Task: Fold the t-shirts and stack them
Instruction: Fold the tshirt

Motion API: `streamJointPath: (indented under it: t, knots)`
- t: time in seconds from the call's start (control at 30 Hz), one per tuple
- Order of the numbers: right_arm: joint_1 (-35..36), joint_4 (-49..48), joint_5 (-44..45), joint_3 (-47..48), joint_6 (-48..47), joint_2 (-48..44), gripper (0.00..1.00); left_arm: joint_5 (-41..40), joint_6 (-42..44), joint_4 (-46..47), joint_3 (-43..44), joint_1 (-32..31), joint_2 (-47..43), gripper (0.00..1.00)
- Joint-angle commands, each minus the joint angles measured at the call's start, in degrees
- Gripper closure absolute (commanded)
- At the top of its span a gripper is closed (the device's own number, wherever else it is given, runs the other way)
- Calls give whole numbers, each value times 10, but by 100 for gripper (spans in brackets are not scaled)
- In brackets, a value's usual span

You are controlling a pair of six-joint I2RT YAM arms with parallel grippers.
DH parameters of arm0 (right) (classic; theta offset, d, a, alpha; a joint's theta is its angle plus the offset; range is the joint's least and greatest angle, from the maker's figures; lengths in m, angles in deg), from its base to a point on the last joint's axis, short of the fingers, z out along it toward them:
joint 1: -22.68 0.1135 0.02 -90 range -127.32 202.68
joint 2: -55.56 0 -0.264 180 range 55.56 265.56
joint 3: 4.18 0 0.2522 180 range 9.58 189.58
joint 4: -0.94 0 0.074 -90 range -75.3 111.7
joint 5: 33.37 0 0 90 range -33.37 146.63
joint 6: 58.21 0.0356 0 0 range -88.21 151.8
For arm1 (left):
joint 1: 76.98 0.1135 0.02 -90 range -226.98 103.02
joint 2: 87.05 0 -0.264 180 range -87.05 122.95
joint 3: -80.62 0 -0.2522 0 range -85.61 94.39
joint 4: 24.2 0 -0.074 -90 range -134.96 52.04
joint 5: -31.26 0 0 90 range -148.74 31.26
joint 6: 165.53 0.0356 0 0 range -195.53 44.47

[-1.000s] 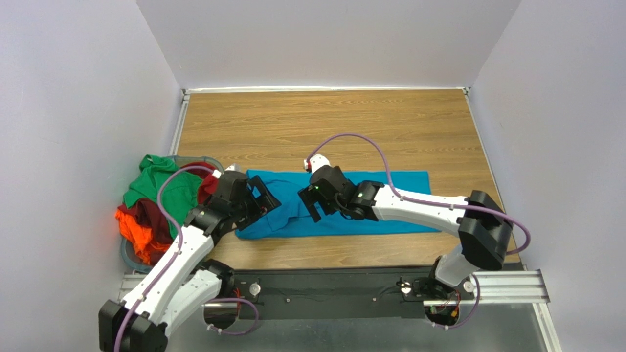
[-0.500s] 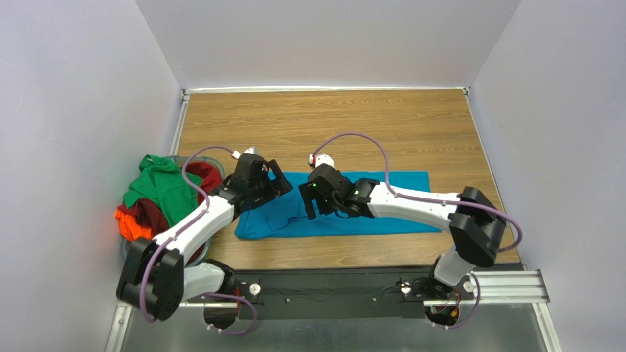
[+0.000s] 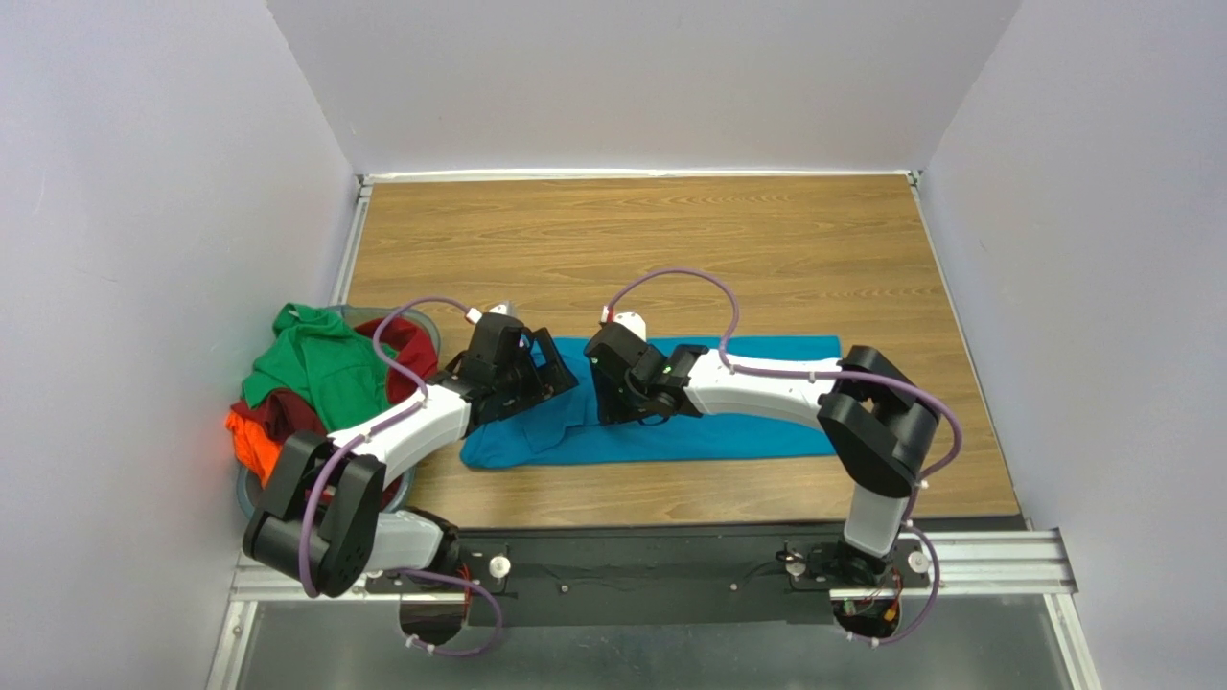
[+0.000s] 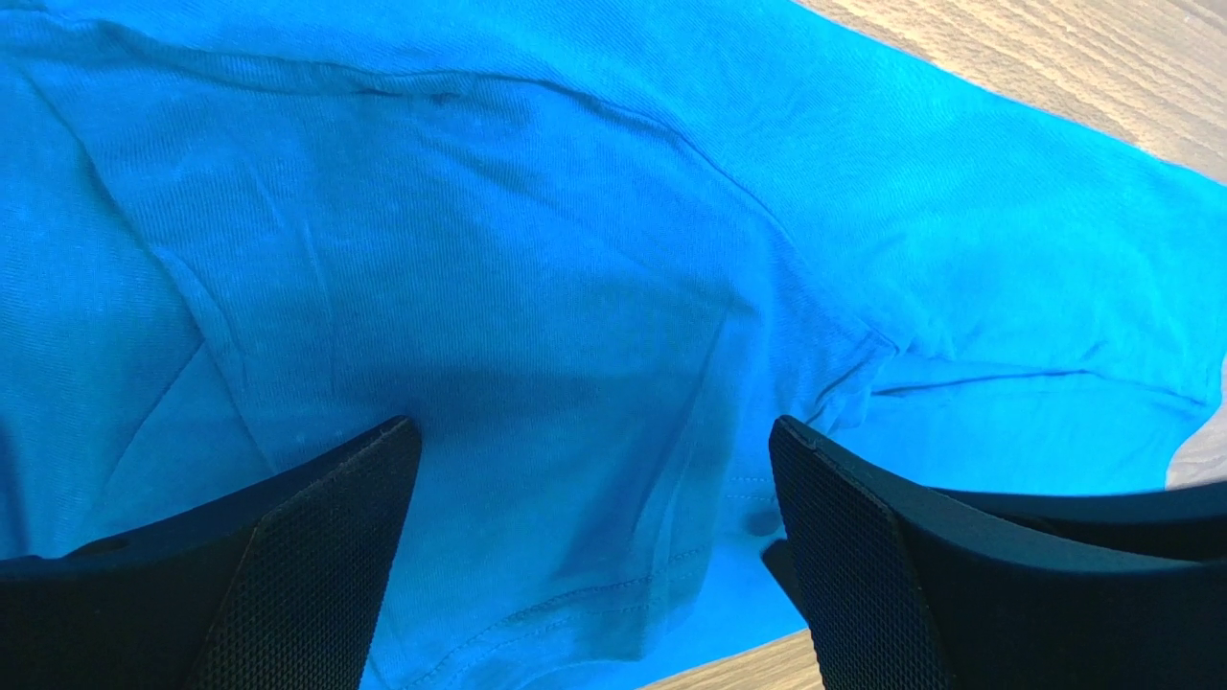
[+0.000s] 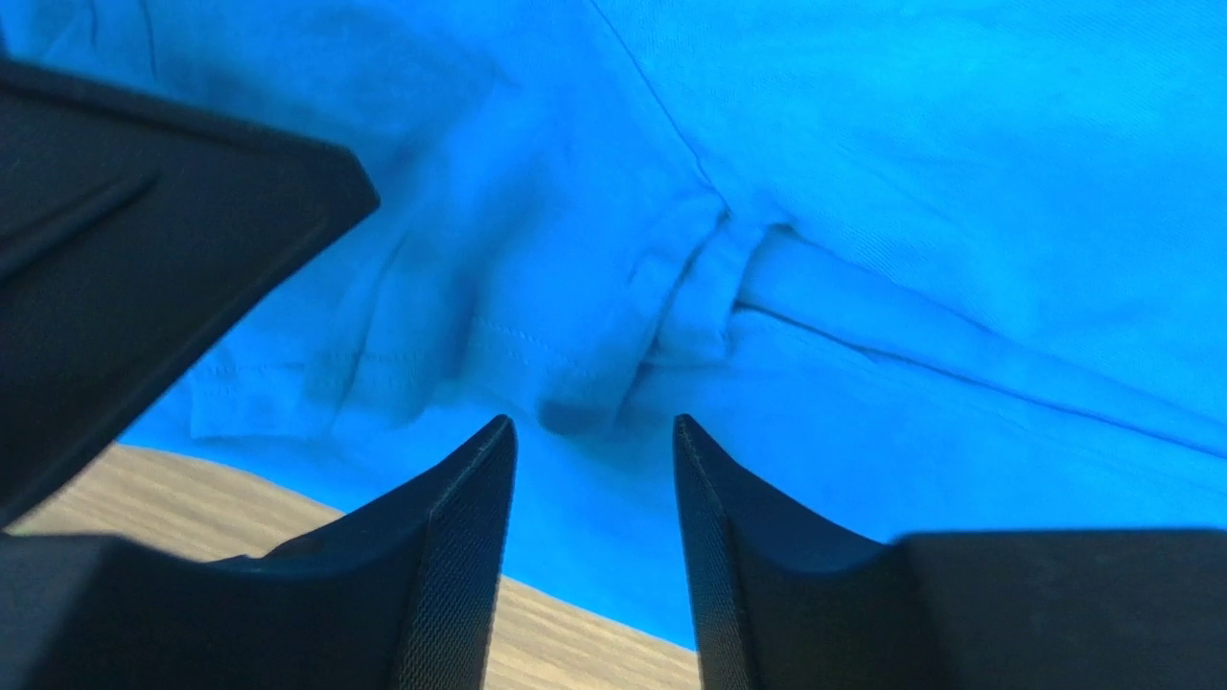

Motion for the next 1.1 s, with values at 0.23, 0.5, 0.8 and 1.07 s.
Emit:
streamJointPath:
  t: [0.23, 0.5, 0.8, 1.07]
  knots:
    - [-1, 5, 13, 24, 18, 39, 67, -14, 9, 11, -20, 3, 1, 2]
    - [-1, 5, 30, 16, 14, 23, 88, -33, 11, 0, -20, 3, 5, 2]
    - [-1, 9, 37, -6, 1, -17, 91, -58, 15, -19, -13, 4, 9, 2]
    - [-3, 27, 48, -18, -14, -17, 89, -72, 20, -33, -10, 4, 0, 2]
